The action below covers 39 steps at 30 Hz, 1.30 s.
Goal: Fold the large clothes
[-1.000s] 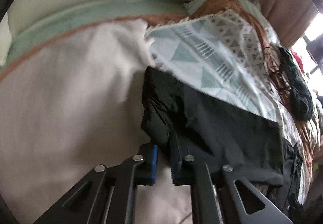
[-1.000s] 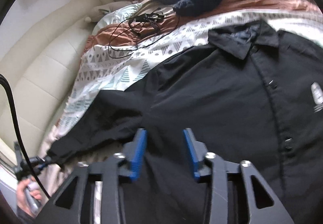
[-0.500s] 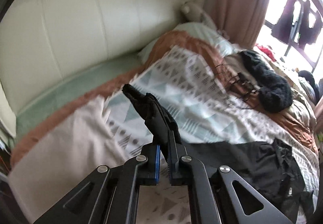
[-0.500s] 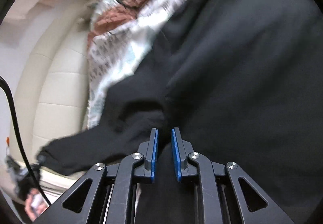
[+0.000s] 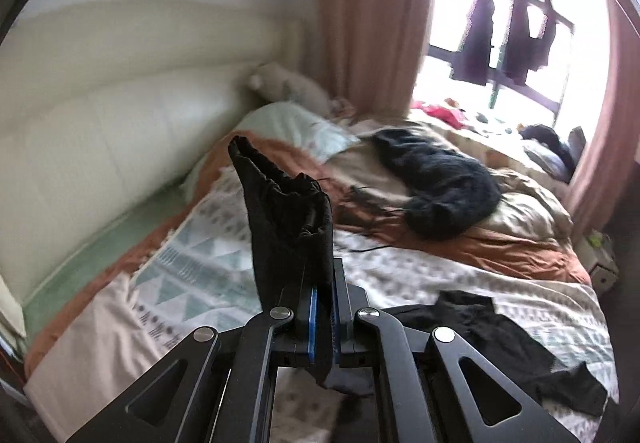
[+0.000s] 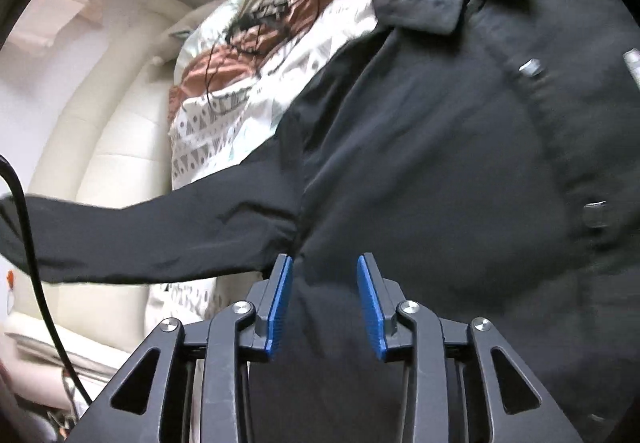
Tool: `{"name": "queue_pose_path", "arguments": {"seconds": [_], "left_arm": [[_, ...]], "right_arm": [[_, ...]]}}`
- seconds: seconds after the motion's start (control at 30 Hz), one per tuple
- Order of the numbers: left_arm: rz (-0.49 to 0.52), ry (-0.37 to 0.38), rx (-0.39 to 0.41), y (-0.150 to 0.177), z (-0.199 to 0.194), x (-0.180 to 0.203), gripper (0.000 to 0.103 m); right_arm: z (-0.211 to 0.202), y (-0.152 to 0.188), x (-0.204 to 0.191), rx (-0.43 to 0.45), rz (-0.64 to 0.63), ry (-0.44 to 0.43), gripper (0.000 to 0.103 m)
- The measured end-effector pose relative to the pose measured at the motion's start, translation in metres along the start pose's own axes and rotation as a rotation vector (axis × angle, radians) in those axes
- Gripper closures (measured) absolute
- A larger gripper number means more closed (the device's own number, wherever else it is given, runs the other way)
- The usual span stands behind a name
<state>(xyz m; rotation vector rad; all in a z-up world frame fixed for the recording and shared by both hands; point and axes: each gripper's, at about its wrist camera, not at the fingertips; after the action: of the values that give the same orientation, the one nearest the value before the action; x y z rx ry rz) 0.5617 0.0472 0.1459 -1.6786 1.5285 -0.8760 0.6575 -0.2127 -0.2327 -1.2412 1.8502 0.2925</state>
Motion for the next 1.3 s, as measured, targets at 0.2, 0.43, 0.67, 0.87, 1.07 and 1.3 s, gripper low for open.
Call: {"name": "queue_pose_path", "arguments": {"seconds": [0.2, 0.43, 0.67, 0.87, 1.07, 1.3], "left_arm": [[0.08, 0.056, 0.003, -0.021, -0.012, 0.083, 0.098], [0.126, 0.109, -0.012, -0.018, -0.003, 0.155, 0.098], [0.169, 0.161, -0.046, -0.004, 0.022, 0.223, 0.098], [0.214, 0.225, -0.103, 0.018, 0.058, 0.286, 0.098], [0.25, 0.315, -0.182, 0.051, 0.102, 0.346, 0.098], [0.294, 0.493, -0.417, 0.118, 0.158, 0.393, 0.073]], "right_arm": [[-0.094, 0.01, 0.022, 0.14, 0.026, -0.025, 0.047], [-0.193, 0.012, 0.054, 0.302, 0.005, 0.019, 0.047], [-0.237, -0.006, 0.104, 0.354, 0.074, 0.068, 0.047], [-0.266, -0.032, 0.174, 0.412, 0.187, 0.119, 0.047], [-0.254, -0.044, 0.226, 0.389, 0.318, 0.18, 0.047], [-0.252, -0.05, 0.251, 0.388, 0.384, 0.17, 0.047]]}}
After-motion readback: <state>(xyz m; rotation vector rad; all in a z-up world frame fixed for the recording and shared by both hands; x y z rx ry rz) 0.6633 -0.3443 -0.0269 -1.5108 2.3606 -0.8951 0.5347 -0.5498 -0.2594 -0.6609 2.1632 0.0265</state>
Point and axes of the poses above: each gripper's, at about its wrist camera, not at the fingertips, and z roughly the way its jaws point, x to its right, y to its underside, and after that the axes turned 8 degrees about z, right-handed
